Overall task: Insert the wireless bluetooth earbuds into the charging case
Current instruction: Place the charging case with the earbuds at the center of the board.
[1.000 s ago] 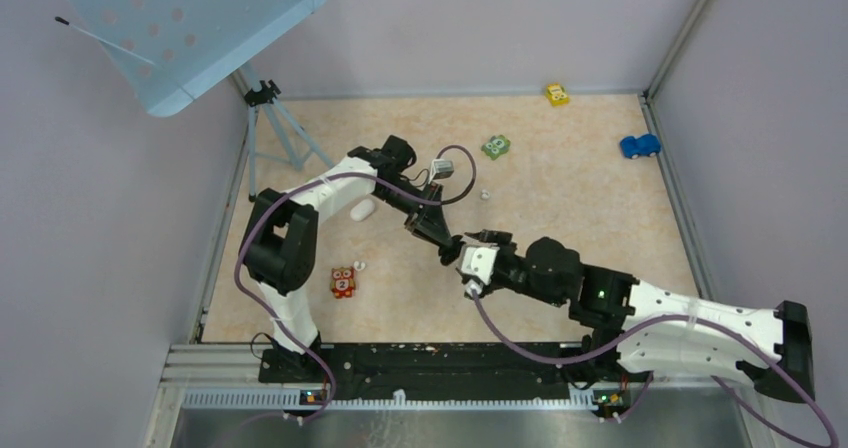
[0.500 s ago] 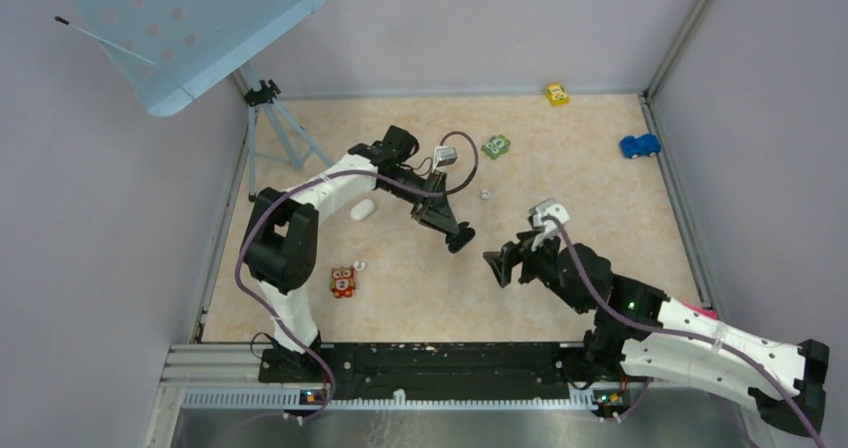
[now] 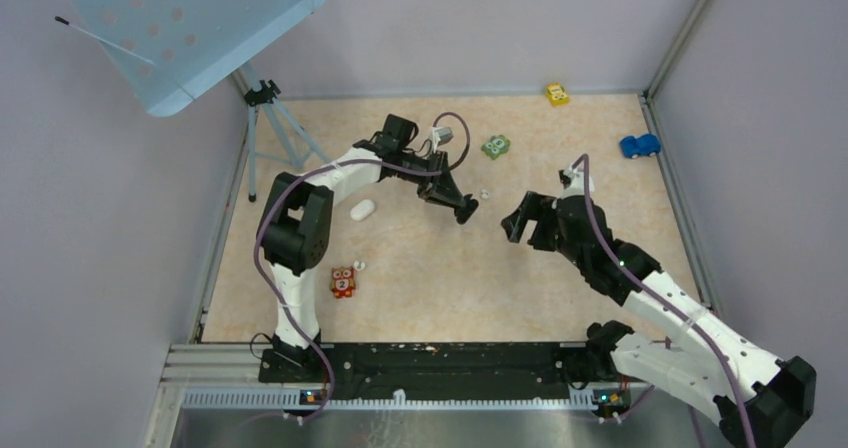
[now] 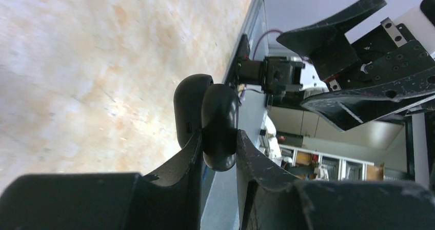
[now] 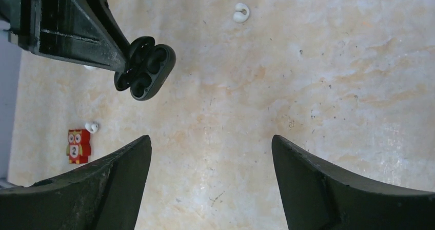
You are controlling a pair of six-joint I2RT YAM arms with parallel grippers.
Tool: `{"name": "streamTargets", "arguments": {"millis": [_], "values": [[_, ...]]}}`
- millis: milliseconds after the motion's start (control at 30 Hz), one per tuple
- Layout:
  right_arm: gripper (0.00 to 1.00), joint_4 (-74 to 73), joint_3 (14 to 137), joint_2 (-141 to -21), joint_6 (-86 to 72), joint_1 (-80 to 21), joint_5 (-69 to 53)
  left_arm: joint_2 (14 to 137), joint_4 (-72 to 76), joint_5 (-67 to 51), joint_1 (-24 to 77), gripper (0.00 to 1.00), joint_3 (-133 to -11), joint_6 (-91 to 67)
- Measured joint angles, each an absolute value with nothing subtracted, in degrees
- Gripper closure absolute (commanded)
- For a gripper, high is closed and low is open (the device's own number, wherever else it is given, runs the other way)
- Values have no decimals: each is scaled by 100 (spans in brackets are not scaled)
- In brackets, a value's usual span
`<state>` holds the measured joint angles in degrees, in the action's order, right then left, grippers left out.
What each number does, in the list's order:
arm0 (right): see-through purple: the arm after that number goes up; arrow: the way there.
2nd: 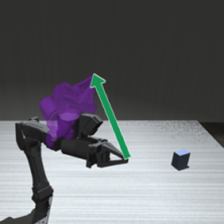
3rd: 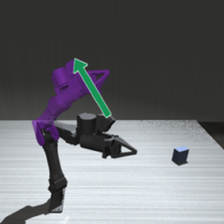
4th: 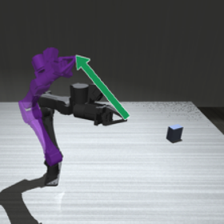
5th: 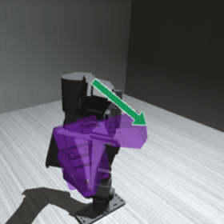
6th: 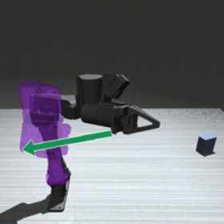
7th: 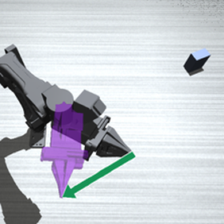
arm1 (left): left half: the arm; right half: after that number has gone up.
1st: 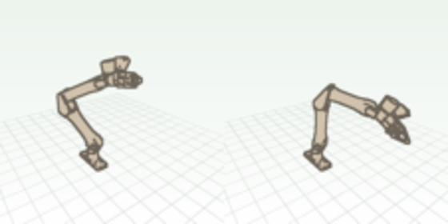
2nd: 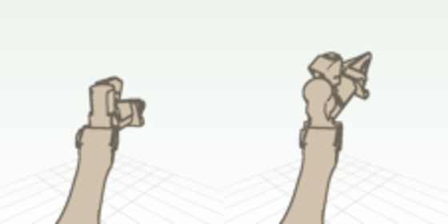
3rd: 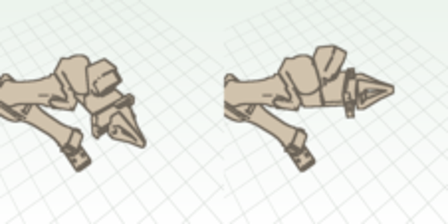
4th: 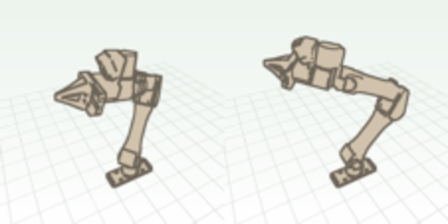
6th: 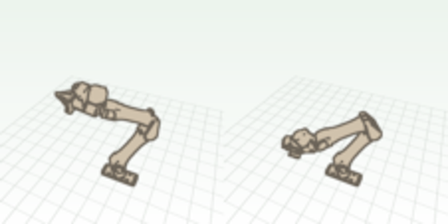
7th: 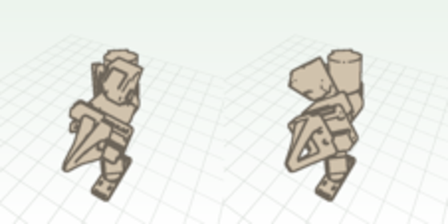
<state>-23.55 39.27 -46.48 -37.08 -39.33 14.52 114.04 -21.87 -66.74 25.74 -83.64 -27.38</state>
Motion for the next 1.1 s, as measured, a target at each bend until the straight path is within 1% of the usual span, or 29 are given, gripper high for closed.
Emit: {"name": "streamTargets", "arguments": {"millis": [133, 233, 300, 367, 467, 633, 1033, 1067, 1100], "values": [[15, -2139, 3844, -4668, -3957, -3236, 880, 11701, -1568, -6676, 2320, 100, -8444, -3116], [15, -1986, 3747, -4678, -4060, -2891, 513, 12145, -451, -6858, 2115, 100, -8705, -3844], [15, -1977, 3741, -4709, -4071, -2792, 357, 12626, 333, -6879, 1994, 100, -9100, -4388], [14, -1992, 3741, -4703, -4053, -2753, 283, 13039, 565, -6779, 1927, 100, -9524, -4571], [13, -2062, 3760, -4644, -3999, -2672, 281, 13655, 639, -6490, 1868, 100, -10254, -4711], [13, -2250, 3870, -4609, -3859, -2574, 287, 14206, 482, -5961, 1892, 100, -10890, -4766], [13, -2543, 4169, -4619, -3562, -2493, 379, 14571, 104, -5384, 1914, 100, -11109, -4580], [13, -2563, 4169, -4619, -3555, -2493, 381, 14586, 60, -5336, 1914, 98, -11133, -4528], [13, -2580, 4169, -4619, -3555, -2493, 381, 14591, 25, -5295, 1911, 90, -11135, -4497]]}}
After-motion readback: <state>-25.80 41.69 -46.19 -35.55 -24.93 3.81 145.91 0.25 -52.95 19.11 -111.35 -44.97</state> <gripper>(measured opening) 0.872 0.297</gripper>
